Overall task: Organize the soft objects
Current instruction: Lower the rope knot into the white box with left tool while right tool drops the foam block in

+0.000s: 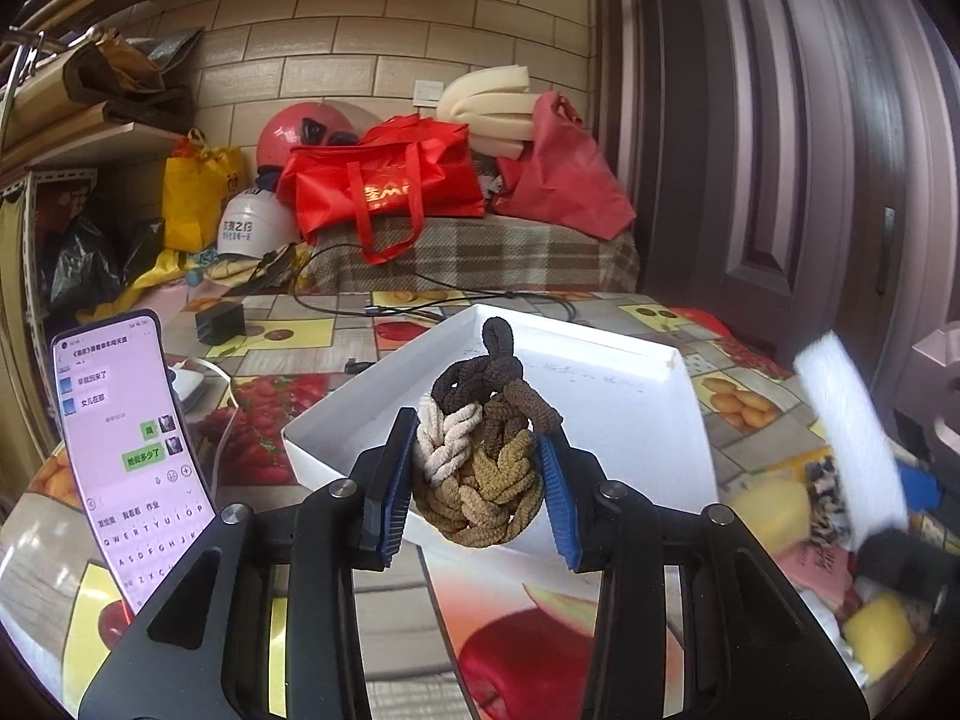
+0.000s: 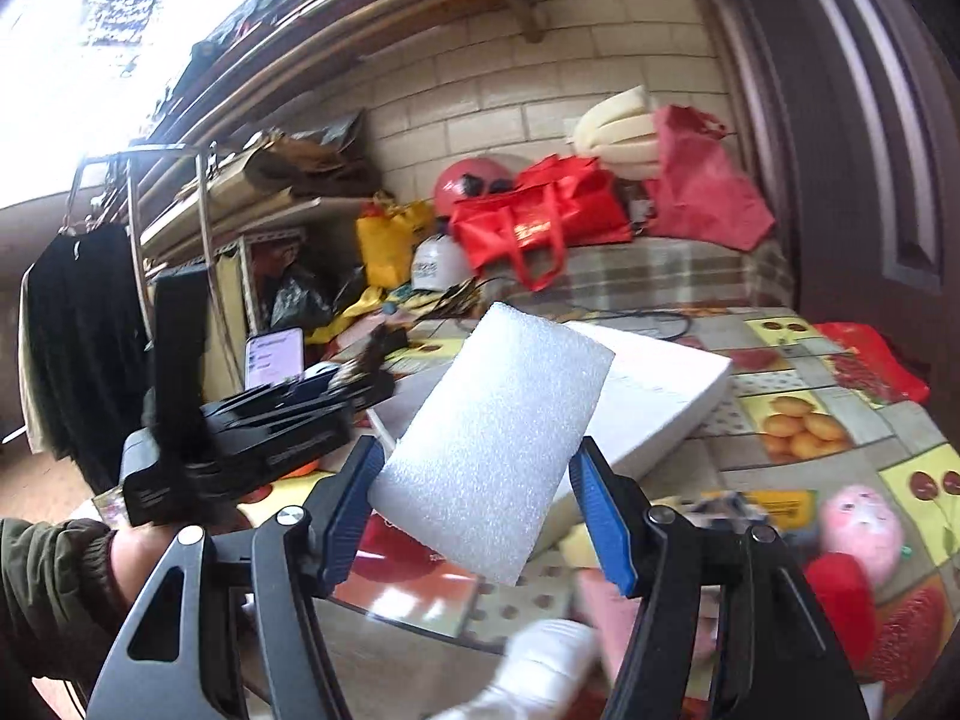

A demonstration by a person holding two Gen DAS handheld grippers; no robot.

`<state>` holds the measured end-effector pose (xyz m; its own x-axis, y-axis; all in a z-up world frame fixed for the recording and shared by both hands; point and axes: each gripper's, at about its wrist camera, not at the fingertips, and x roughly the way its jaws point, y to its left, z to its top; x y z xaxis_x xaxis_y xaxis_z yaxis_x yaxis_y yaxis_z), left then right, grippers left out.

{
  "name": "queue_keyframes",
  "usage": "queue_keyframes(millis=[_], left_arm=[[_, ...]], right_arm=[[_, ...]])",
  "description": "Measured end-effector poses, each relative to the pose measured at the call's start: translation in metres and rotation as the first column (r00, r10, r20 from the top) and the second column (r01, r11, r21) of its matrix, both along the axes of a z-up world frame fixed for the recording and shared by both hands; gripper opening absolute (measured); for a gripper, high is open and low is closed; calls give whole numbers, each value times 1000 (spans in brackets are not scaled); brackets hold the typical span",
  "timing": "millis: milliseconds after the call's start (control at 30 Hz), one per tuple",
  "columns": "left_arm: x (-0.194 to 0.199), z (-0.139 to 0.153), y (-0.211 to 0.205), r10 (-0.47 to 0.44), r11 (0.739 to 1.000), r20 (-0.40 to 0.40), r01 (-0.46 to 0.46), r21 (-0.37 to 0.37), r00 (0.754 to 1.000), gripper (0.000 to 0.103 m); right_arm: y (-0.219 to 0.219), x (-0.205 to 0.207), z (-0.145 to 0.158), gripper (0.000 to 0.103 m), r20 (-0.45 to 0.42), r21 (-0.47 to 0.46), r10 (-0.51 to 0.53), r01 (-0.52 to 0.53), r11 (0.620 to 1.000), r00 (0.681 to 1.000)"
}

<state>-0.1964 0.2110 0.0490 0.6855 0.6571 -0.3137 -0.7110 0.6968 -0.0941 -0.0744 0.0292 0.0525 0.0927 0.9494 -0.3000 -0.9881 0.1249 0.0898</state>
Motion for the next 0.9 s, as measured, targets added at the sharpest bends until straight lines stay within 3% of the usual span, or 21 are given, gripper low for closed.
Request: queue_keyframes(millis=[133,367,533,733,900], left_arm=[[1,0,11,44,999,16,-44,-3,999,38],[-12,-3,34,102,990,76,-94,-104,992,38],[-12,-5,41,121,984,77,-110,-138,990,38],[13,-5,47,102,987,31,-97,-125,994,38],[56,-10,58,67,989,-83,-78,-129,994,38]], right_arm=[[18,-12,-5,64,-25,-36,21,-22,999,999],[43,-21,-12,64,-97,-44,54,-59,997,994],[48,-10,-10,64,-77,-21,2,-3,1000,997],[49,23,-2,64,-30,29,-139,140,990,990],[66,47,-7,64,-53,-11,-201,200,980,978]])
